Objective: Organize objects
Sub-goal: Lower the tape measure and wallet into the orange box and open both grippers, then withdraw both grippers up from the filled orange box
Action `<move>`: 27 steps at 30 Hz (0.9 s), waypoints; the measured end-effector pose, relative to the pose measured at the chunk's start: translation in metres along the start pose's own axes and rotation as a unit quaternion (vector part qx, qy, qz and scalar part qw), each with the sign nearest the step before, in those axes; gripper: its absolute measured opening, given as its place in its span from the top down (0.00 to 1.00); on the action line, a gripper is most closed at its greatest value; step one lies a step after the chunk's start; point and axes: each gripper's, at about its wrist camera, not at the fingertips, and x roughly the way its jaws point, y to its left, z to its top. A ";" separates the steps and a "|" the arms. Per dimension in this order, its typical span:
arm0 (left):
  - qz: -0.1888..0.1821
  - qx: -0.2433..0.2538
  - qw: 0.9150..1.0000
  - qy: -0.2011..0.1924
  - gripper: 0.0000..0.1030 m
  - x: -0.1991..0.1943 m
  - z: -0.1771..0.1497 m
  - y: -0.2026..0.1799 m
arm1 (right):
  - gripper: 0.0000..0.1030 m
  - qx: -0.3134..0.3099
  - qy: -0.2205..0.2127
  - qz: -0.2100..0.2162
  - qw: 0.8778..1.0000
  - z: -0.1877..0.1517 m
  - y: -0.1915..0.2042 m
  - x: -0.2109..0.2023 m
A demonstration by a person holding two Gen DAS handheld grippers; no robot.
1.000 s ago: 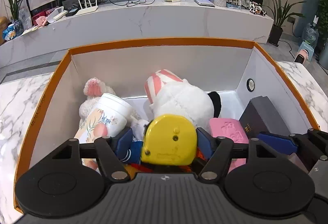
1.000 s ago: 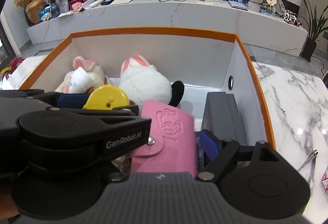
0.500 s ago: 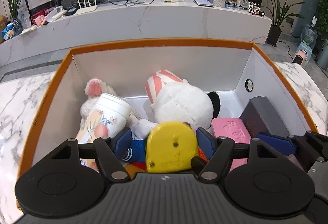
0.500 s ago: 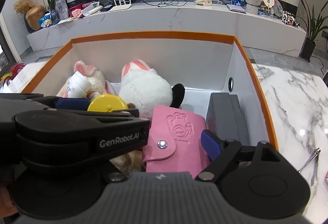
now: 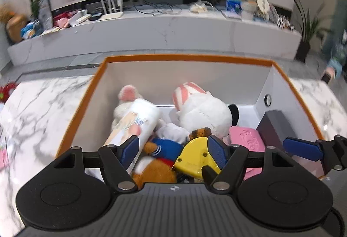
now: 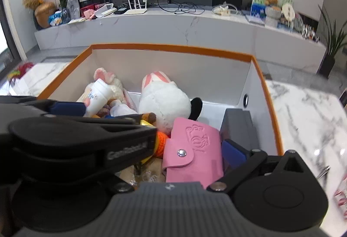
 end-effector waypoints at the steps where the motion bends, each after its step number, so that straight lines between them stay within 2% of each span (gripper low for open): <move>1: -0.006 -0.013 1.000 -0.001 0.16 -0.004 -0.001 0.005 | 0.02 -0.001 -0.001 -0.001 1.000 0.000 0.001 -0.002; 3: -0.017 -0.034 0.999 -0.005 0.15 -0.009 0.000 0.013 | 0.02 0.004 -0.003 0.007 1.000 -0.001 0.002 -0.008; 8: 0.041 -0.013 0.999 -0.013 0.14 -0.018 0.001 0.016 | 0.02 0.014 -0.008 0.005 1.000 -0.005 0.003 -0.022; 12: 0.043 -0.030 0.999 -0.011 0.13 -0.025 -0.004 0.023 | 0.02 0.020 -0.009 -0.002 1.000 -0.006 0.003 -0.030; 21: 0.078 -0.038 0.996 -0.026 0.11 -0.038 -0.013 0.034 | 0.01 0.023 -0.007 -0.023 0.999 -0.006 0.004 -0.037; 27: 0.060 -0.041 0.997 -0.032 0.11 -0.046 -0.013 0.038 | 0.01 0.022 -0.008 -0.042 0.999 -0.006 0.006 -0.042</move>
